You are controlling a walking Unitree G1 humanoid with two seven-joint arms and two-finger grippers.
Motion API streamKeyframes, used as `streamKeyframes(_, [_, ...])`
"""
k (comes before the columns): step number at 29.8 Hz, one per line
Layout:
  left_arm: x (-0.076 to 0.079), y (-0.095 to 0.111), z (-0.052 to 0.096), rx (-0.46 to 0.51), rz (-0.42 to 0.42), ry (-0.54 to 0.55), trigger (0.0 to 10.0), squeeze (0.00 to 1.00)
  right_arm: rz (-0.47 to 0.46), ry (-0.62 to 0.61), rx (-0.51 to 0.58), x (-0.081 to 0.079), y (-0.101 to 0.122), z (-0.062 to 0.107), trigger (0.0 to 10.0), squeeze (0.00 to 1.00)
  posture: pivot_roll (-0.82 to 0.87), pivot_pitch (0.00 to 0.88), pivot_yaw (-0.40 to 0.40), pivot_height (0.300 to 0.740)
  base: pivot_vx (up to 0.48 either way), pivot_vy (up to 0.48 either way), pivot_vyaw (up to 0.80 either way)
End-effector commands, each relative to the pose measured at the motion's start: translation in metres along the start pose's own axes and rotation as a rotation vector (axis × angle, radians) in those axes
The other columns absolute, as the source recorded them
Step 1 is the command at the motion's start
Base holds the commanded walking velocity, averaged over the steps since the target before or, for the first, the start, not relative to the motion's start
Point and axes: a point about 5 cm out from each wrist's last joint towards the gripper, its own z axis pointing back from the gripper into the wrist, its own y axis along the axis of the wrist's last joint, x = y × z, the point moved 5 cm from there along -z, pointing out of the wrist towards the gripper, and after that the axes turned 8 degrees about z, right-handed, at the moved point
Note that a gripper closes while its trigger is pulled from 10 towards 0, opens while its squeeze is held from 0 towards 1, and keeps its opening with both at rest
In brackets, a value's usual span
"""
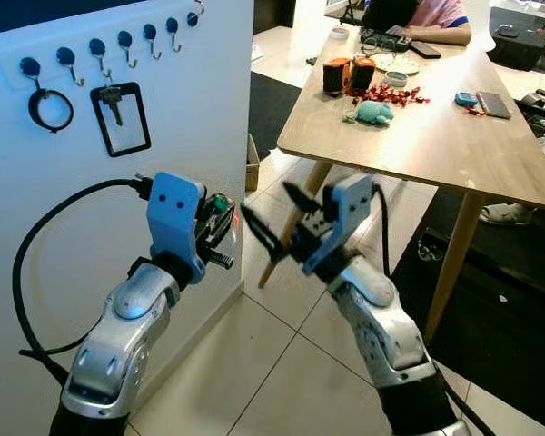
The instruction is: Hang keys on a hook
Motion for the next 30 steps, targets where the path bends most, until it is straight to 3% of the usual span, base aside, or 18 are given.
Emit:
streamKeyframes(1, [0.002,0.001,0.005,0.008,0.006,-0.016,10.0,0.0,-0.02,0.05,-0.022,-0.005,-0.004,0.007,10.0,0.0,0.16,0.194,-0.02,0.74,0.0,0.0,0.0])
streamKeyframes(6, [0.002,0.011,0.005,0.041,0.02,-0.037,10.0,0.0,-0.022,0.112,-0.065,0.002,-0.007,0.025,10.0,0.0,0.15,0.193,-0.022,0.74,0.0,0.0,0.0])
streamKeyframes(11, [0.009,0.016,0.005,0.053,0.023,-0.083,10.0,0.0,0.035,0.107,-0.083,0.011,-0.008,0.026,10.0,0.0,0.14,0.193,-0.017,0.74,0.0,0.0,0.0])
streamKeyframes(16, [0.011,0.017,0.004,0.054,0.023,-0.097,10.0,0.0,0.103,0.09,-0.115,0.019,-0.015,0.016,10.0,0.0,0.14,0.188,-0.011,0.74,0.0,0.0,0.0])
streamKeyframes(20, [0.01,0.017,0.006,0.056,0.02,-0.096,10.0,0.0,0.105,0.077,-0.118,0.024,-0.018,0.006,10.0,0.0,0.16,0.187,-0.02,0.74,0.0,0.0,0.0])
streamKeyframes(30, [0.012,0.009,0.009,0.036,0.004,-0.084,10.0,0.0,0.095,0.163,-0.06,0.012,-0.009,-0.013,10.0,0.0,0.17,0.185,-0.045,0.74,0.0,0.0,0.0])
